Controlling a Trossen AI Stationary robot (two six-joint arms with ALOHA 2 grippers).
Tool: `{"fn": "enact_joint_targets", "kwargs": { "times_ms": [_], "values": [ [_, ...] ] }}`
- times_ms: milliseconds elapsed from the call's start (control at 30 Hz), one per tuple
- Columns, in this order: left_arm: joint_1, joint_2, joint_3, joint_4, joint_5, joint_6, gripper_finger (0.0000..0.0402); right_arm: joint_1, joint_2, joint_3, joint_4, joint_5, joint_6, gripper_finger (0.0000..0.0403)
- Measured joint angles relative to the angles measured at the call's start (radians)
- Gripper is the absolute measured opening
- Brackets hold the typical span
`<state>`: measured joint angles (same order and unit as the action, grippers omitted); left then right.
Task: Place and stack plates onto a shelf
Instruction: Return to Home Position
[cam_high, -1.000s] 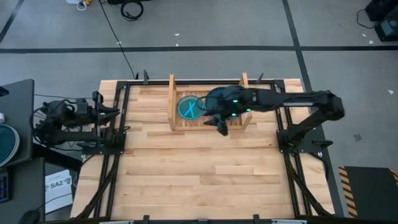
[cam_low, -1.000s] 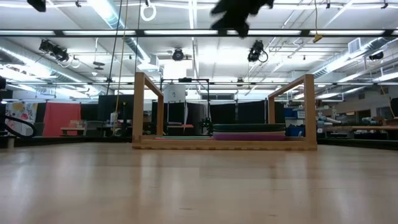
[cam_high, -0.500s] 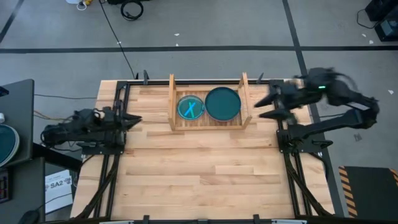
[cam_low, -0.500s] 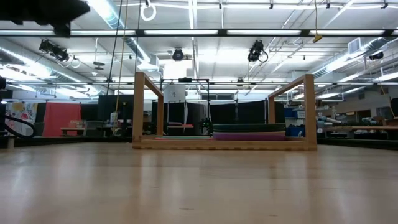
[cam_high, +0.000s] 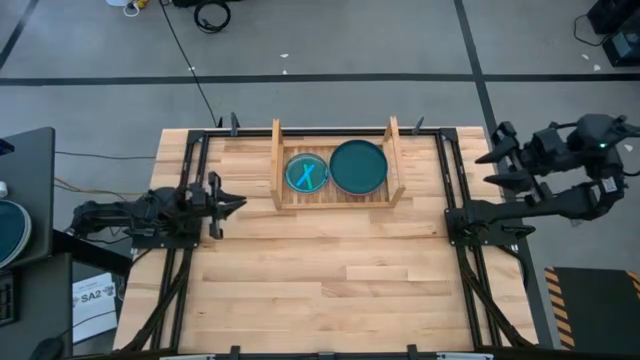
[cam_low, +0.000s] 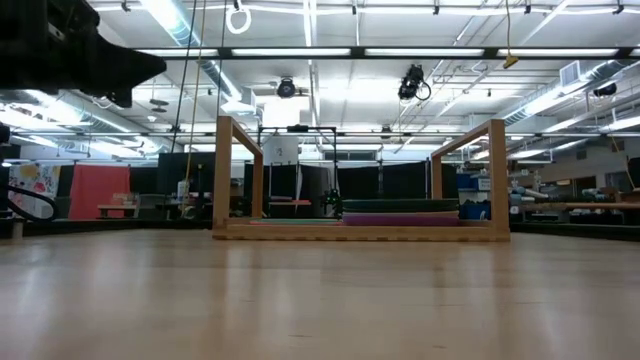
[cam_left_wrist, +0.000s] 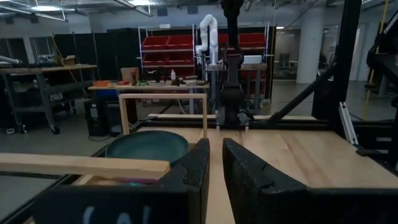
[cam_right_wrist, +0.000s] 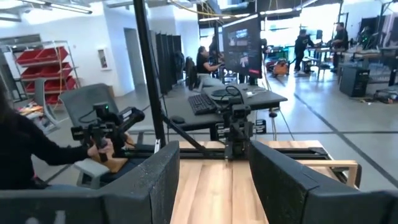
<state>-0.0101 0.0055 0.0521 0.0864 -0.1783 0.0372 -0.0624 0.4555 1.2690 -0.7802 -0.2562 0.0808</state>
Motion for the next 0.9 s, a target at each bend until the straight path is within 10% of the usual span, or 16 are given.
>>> {"fn": "enact_joint_targets", "kwargs": {
  "times_ms": [900],
  "values": [
    [0.001,0.000,-0.044,0.008,0.000,-0.003,0.0050,0.000,-0.434,-0.655,0.357,0.117,0.095,0.0197]
  ]
}}
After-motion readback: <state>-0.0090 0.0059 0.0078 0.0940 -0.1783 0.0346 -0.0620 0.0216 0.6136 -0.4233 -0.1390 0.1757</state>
